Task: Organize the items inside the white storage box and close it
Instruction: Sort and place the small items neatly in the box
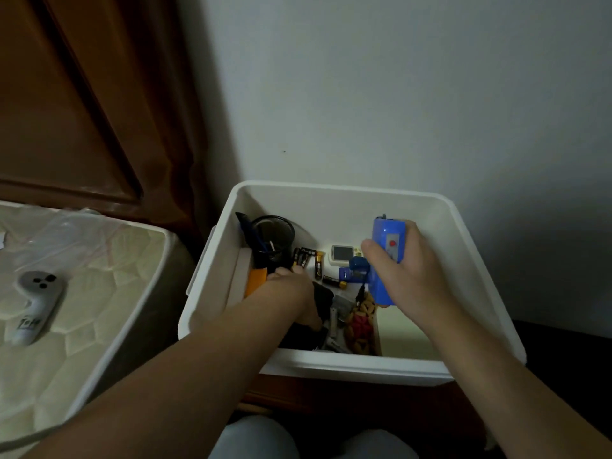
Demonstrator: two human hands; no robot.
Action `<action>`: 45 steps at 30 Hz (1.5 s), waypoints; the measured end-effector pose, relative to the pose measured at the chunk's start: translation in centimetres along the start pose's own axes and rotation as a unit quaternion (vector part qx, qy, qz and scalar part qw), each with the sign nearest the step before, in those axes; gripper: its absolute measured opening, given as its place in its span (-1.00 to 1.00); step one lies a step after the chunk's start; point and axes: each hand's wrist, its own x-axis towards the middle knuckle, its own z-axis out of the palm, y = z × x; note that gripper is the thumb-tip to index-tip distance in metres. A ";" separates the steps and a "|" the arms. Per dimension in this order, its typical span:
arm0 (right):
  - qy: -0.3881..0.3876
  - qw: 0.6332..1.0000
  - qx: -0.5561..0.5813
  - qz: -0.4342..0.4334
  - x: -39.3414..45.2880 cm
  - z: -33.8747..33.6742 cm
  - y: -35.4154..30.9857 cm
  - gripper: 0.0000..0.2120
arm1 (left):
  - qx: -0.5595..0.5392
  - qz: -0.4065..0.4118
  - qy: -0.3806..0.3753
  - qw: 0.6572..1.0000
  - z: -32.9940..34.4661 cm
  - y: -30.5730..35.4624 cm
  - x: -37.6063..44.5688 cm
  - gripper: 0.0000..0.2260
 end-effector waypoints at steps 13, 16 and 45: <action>-0.040 0.994 -0.050 -0.091 -0.3 0.8 -0.1 -0.79 | 0.025 -0.037 0.036 0.998 1.7 1.0 2.3 0.21; -0.030 0.995 -0.040 -0.087 -0.4 0.8 -0.2 -0.72 | 0.009 -0.055 0.034 0.998 1.7 1.4 2.3 0.19; -0.029 0.998 -0.033 -0.035 -0.2 0.9 -0.1 -0.63 | 0.027 -0.043 0.066 0.996 1.6 1.6 2.8 -0.20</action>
